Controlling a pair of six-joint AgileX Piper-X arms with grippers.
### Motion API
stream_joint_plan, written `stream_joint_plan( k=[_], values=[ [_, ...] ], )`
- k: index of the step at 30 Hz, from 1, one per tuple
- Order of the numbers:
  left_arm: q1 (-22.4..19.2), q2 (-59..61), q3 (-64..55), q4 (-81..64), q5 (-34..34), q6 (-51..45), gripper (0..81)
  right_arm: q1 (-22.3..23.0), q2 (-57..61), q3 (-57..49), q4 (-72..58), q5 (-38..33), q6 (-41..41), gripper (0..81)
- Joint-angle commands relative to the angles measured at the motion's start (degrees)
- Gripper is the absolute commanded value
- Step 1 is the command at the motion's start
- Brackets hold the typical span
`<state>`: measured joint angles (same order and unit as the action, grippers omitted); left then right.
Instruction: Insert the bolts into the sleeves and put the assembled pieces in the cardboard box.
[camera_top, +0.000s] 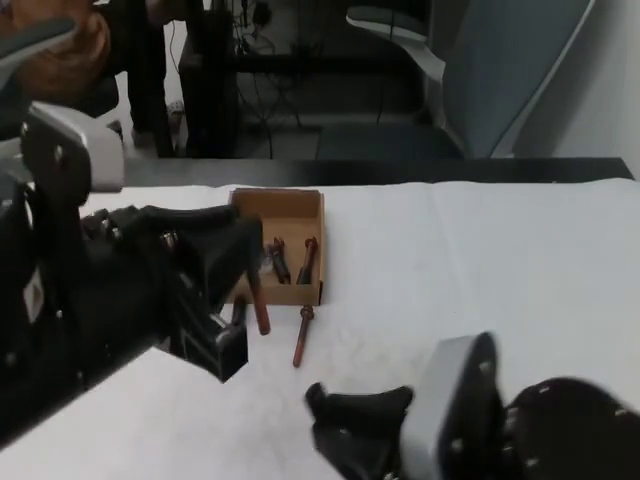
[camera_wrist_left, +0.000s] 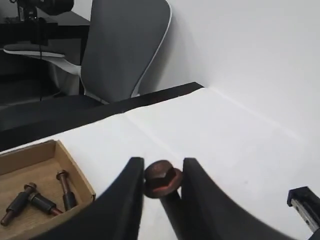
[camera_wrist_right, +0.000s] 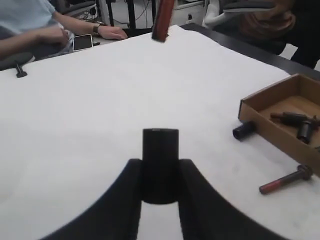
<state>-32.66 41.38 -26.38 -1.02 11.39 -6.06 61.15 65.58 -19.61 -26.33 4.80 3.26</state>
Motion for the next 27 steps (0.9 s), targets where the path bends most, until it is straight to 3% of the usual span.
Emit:
stream_joint_plan(
  k=[1, 7, 18, 27],
  values=[
    [-0.23, -0.25, -0.02, -2.33, 0.46, 1.52, 1.8, 0.55, 3.63, -0.23, -10.61, 1.26, 2.2, 0.6],
    [-0.23, -0.25, 1.55, -4.33, 0.7, 3.5, 1.8, 0.54, 7.86, -0.37, -18.84, 2.64, 4.71, 0.6],
    [-0.35, -0.25, 3.51, -12.53, 2.93, 1.39, 1.8, 0.54, 7.84, -0.37, -18.83, 2.64, 9.34, 0.6],
    [-3.42, -0.25, 3.51, -12.97, 3.44, 2.06, 1.8, 0.54, 7.84, -0.37, -18.56, 2.64, 9.62, 0.6]
  ],
)
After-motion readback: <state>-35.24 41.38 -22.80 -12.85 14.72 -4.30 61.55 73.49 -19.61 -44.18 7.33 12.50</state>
